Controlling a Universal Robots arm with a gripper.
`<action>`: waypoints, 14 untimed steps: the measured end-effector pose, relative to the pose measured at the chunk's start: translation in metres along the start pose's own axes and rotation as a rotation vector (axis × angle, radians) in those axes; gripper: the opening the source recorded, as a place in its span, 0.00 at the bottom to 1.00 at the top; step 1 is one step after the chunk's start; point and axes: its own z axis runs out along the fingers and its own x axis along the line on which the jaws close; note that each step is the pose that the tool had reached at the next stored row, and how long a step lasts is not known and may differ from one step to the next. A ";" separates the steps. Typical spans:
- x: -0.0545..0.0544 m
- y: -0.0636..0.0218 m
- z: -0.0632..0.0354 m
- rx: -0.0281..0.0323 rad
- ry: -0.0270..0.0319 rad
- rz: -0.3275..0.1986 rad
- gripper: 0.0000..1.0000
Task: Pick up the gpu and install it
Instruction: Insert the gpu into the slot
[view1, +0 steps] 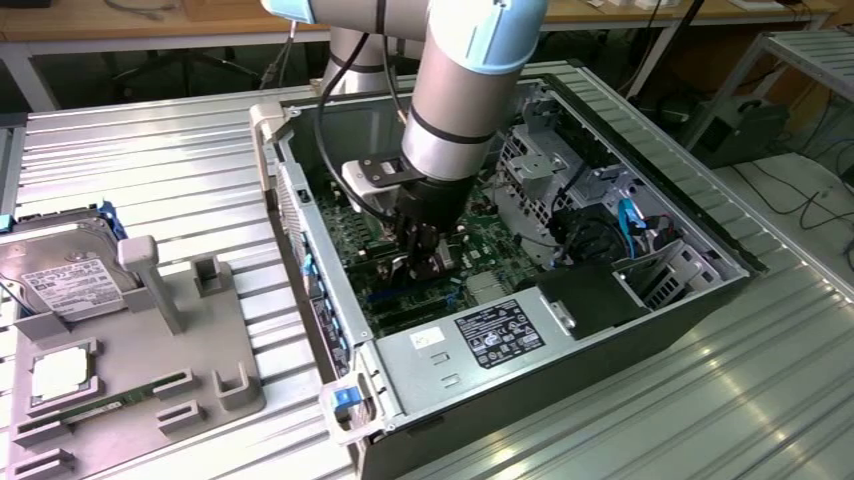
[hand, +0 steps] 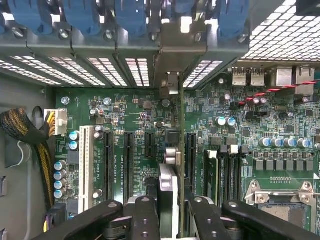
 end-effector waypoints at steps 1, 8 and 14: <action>0.000 0.0000 0.0005 0.0000 -0.0001 -0.001 0.28; 0.000 0.0001 0.0006 0.0000 -0.0002 -0.001 0.28; 0.000 0.0002 0.0016 0.0011 -0.0033 0.000 0.29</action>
